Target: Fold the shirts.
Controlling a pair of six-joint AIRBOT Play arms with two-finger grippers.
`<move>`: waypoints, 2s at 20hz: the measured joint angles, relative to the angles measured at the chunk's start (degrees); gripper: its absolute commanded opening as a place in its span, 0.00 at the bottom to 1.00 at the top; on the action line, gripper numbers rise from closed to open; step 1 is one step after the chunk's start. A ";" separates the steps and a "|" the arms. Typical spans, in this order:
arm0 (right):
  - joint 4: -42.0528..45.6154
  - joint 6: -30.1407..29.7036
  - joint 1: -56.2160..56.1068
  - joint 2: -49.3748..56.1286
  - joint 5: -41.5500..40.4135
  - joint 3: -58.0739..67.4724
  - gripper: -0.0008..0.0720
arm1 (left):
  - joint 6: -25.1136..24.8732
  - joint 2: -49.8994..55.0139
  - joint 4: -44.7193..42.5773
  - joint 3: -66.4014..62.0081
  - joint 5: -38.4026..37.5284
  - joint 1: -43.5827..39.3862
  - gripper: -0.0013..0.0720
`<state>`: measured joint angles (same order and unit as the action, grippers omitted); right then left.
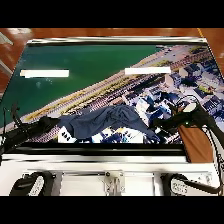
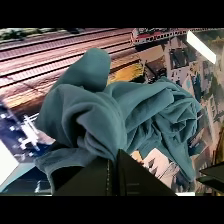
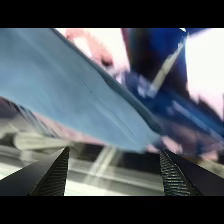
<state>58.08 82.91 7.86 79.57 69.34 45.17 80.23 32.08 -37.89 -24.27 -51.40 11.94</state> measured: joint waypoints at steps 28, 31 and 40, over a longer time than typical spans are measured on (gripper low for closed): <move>3.19 -1.05 -6.80 -35.60 -10.19 58.29 0.09 | 3.04 -0.02 -13.66 -64.76 -5.20 12.31 0.08; 6.38 0.13 -6.86 -36.63 -2.45 60.39 0.09 | 7.50 0.20 -20.70 -66.88 -16.85 12.63 0.08; 6.58 4.11 -6.86 -34.56 27.52 52.17 0.09 | 10.08 -3.91 -26.08 -49.37 -41.92 12.70 0.08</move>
<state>64.66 87.02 0.99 45.01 96.86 97.34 90.30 28.16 -63.96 -73.65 -93.32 24.64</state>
